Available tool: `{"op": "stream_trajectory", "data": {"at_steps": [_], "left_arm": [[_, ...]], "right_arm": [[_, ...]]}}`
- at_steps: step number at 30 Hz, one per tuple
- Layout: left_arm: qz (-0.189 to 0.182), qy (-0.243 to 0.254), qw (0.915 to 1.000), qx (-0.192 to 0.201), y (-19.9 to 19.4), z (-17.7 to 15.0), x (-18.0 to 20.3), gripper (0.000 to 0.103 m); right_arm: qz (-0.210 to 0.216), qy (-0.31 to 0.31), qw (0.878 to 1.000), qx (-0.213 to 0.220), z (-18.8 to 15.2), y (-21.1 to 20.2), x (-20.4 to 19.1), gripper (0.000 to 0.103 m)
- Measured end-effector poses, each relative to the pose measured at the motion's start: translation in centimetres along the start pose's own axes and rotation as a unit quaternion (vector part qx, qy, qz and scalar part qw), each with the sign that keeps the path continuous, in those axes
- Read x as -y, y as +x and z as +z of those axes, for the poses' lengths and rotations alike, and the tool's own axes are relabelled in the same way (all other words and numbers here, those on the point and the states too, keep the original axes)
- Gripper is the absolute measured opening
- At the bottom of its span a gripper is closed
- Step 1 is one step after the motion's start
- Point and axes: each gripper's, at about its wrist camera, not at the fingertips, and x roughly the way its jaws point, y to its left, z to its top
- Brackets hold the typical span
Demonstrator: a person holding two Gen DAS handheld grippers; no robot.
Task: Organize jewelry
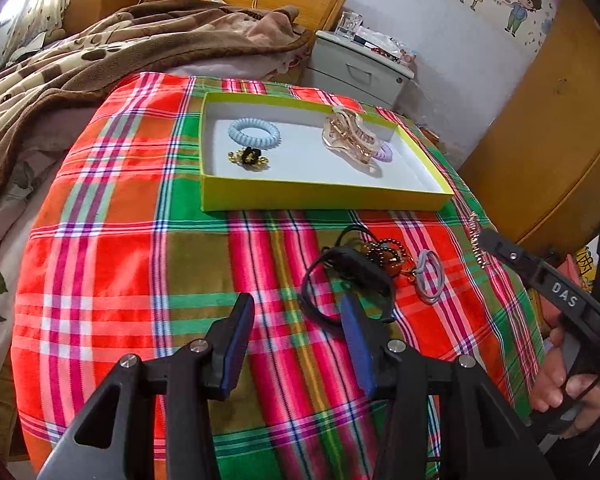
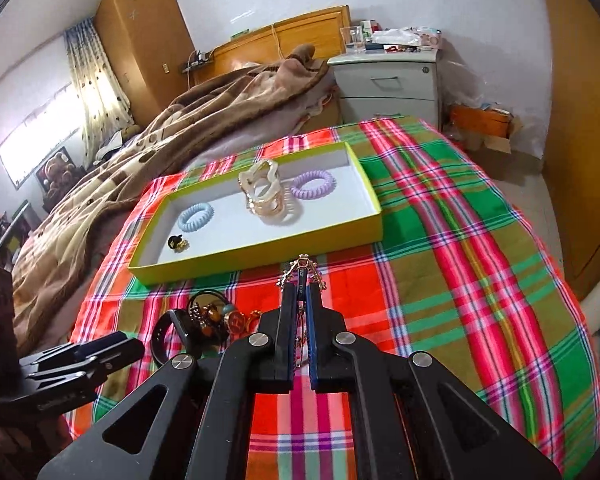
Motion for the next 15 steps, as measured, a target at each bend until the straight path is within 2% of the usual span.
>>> {"op": "stream_trajectory", "data": {"at_steps": [7,12,15], "left_arm": [[0.015,0.022,0.9992,-0.03,1.8,-0.2,2.0,0.047],[0.023,0.036,0.9986,-0.031,1.9,-0.2,2.9,0.047],[0.055,0.046,0.9968,-0.035,2.3,0.3,3.1,0.047]], "right_arm": [[0.004,0.014,1.0,0.004,-0.3,-0.6,1.6,0.004],[0.012,0.023,1.0,0.005,-0.4,-0.5,2.3,0.004],[0.017,0.025,1.0,0.004,-0.5,-0.6,2.7,0.004]]}}
